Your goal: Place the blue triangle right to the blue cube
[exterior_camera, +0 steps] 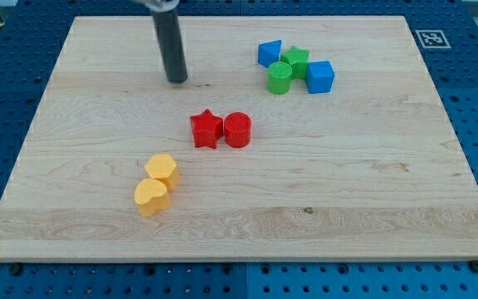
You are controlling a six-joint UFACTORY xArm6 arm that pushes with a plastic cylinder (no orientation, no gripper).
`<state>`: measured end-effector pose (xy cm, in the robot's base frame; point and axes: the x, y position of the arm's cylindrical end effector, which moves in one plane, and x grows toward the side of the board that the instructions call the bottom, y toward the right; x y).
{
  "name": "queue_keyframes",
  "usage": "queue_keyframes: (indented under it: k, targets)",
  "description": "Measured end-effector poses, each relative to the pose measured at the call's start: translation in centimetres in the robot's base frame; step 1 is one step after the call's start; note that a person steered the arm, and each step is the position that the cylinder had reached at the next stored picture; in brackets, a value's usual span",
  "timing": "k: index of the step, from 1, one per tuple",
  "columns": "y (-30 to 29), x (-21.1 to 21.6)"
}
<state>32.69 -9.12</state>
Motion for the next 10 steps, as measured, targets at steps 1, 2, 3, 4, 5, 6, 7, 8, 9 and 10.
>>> queue_keyframes:
  k: [1, 2, 3, 4, 5, 6, 7, 8, 9, 10]
  targets:
    - [5.6, -3.1]
    - [7.8, -3.2]
    - [7.8, -3.1]
    - [9.0, -2.4]
    - [9.8, -2.1]
    - [11.0, -2.1]
    - [12.1, -1.9]
    - [12.9, -1.9]
    - [12.9, -2.4]
    - [12.9, -4.1]
